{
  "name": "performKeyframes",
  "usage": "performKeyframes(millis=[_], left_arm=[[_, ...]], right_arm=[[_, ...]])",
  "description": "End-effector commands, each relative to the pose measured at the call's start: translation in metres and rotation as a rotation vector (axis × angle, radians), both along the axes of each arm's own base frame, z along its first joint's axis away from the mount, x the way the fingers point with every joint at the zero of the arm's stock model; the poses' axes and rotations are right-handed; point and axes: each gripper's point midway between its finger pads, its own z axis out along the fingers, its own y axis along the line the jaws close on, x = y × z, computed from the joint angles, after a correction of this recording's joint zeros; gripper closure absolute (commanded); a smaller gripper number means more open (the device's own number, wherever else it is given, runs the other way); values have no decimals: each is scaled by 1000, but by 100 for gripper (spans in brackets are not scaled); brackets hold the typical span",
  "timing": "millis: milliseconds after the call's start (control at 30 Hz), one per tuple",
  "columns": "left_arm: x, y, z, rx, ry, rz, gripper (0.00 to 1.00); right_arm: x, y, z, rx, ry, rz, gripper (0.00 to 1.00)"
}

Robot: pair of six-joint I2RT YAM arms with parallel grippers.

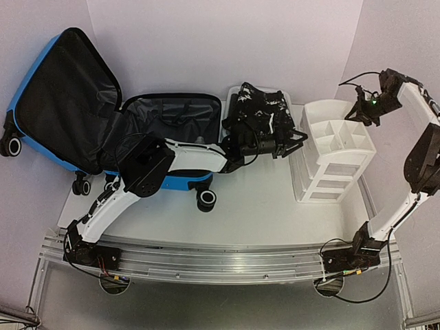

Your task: Open, take out, and arrange the luggage

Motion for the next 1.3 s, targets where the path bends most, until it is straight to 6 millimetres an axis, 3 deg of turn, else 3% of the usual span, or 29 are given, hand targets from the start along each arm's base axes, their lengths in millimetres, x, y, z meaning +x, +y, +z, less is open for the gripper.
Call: performKeyframes(millis=[0,100,200,333,467,600,667,767,833,900,1033,1267], left_arm=[[-49,-11,48,-24,-364,-88,50],[-60,-20,43,-10,-488,-82,48],[-69,-26,46,-10,-599,-70,47],[-75,-22,48,-31,-574,-95,45],[-84,-2,57,-72,-591,-188,46],[-78,24,64,-26,-639,-254,46],[-73,35,62,40,-678,-276,47],[-65,54,47,282,-773,-282,46],[-64,74,40,408,-810,-295,44],[-59,96,40,473,-822,-292,43],[-47,132,60,575,-870,-204,41],[-12,224,48,735,-753,9,36]], right_arm=[[0,17,-7,-30,1,155,89],[7,26,6,-17,-69,236,90],[12,28,4,-27,-76,270,90],[13,16,4,-94,-61,223,86],[15,5,27,-158,-104,162,68],[14,-7,64,-225,-174,71,54],[10,-16,85,-269,-213,9,48],[-5,-24,110,-350,-242,-83,33],[-15,-4,121,-406,-256,-57,31],[-26,31,128,-414,-273,19,31],[-55,97,116,-655,-230,216,31],[-82,151,101,-1111,-251,295,25]])
